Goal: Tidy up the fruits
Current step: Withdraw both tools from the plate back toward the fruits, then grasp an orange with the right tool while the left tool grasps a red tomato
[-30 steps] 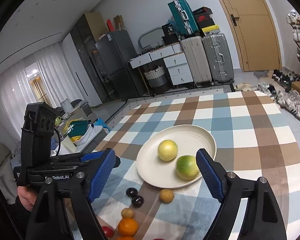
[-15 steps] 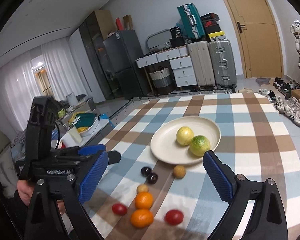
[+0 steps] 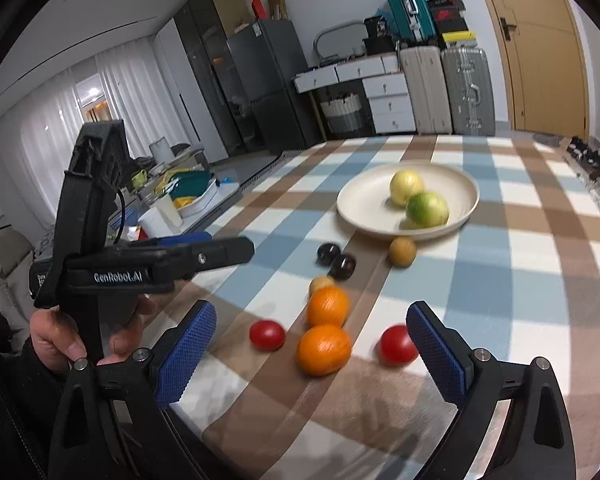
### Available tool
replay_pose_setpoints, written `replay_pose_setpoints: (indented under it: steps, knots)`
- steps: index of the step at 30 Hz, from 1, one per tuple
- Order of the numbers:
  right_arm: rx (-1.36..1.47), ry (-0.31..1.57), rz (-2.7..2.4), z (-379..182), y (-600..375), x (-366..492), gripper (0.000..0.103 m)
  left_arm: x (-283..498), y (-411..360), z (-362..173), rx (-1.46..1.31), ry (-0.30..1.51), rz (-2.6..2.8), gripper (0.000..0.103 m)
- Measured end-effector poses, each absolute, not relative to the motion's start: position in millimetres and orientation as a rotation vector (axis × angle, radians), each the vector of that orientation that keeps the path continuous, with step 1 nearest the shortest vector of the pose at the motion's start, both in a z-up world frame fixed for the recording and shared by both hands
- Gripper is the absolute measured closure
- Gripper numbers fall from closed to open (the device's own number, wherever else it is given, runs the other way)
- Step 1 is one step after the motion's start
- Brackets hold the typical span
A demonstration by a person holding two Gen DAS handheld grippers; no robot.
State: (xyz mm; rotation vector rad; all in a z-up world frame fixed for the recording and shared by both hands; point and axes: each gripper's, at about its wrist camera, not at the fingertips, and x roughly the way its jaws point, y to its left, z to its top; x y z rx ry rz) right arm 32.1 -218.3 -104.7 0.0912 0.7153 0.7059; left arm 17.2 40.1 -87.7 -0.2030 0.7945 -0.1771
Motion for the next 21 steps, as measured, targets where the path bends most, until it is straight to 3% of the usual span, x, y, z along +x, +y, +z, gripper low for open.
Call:
replay_pose_setpoints:
  steps: [13, 21]
  knots:
    - [0.06, 0.779, 0.748, -132, -200, 29, 0.005, 11, 57, -103, -0.199, 0.829, -0.12, 0.001]
    - [0.037, 0.82, 0.752, -143, -190, 35, 0.014, 13, 64, -112, -0.219, 0.844, -0.111, 0.001]
